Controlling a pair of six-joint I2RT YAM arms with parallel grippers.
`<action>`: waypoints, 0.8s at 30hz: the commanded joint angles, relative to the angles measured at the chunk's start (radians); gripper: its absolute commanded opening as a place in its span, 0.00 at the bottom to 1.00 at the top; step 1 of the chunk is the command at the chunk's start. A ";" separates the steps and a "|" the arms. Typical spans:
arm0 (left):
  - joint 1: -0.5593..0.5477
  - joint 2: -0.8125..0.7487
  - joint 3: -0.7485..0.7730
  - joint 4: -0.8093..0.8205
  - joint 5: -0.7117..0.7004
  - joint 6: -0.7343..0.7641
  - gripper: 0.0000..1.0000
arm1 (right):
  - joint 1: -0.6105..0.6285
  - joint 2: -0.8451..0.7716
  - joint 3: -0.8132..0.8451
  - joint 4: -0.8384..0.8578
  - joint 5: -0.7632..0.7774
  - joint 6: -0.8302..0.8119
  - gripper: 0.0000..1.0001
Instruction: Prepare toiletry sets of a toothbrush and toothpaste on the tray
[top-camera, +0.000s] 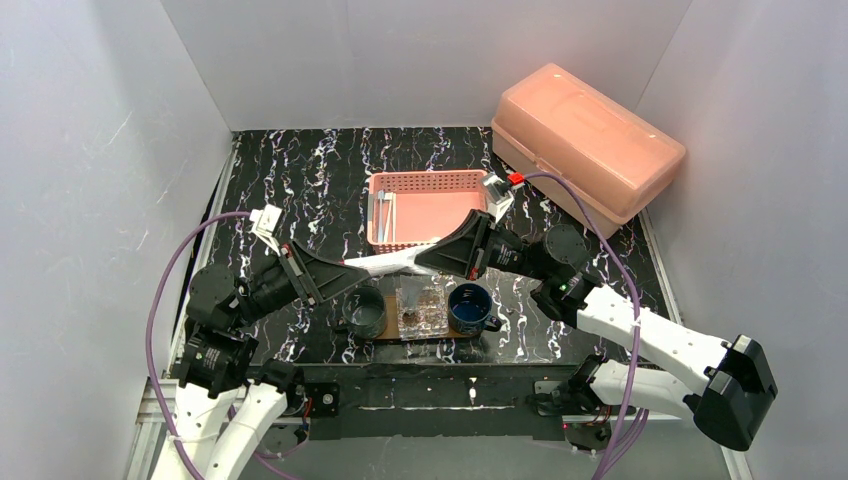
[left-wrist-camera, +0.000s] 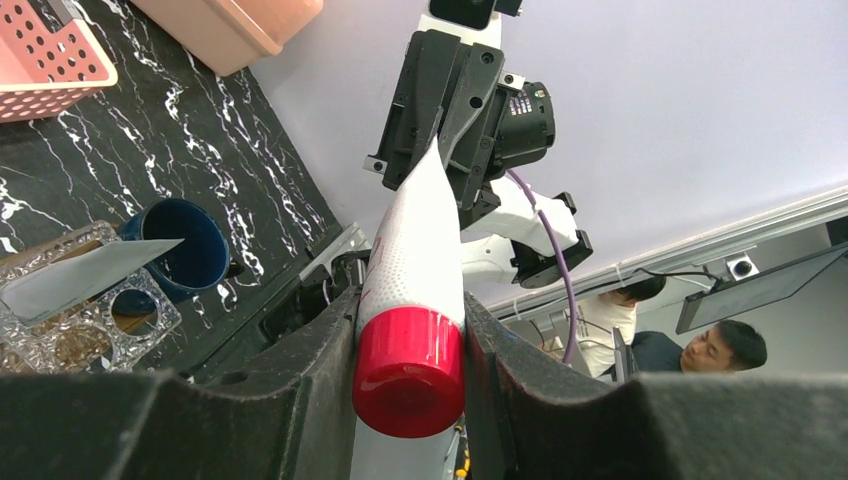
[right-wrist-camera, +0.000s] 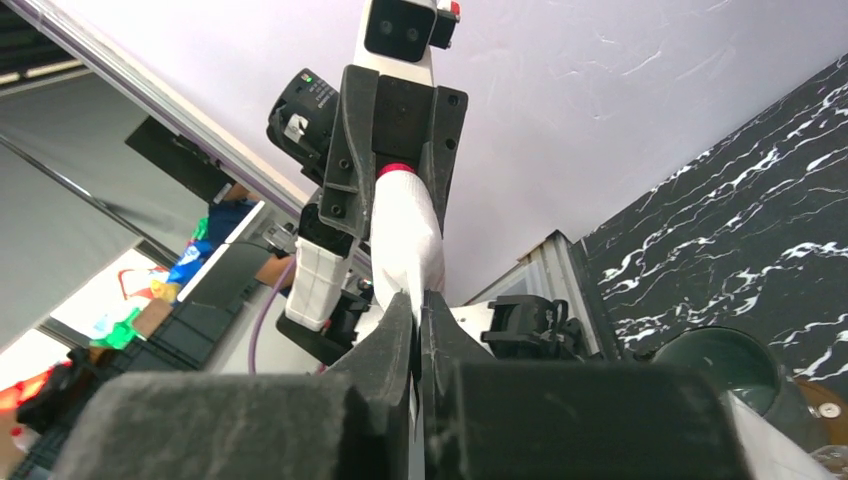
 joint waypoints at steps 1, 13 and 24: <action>-0.003 -0.002 0.004 0.020 0.024 0.017 0.00 | 0.008 0.003 0.017 0.049 0.001 -0.009 0.01; -0.003 0.004 0.014 -0.066 0.023 0.088 0.18 | 0.015 -0.045 0.045 -0.054 0.017 -0.091 0.01; -0.002 0.008 0.028 -0.171 0.025 0.176 0.66 | 0.016 -0.084 0.070 -0.148 0.005 -0.144 0.01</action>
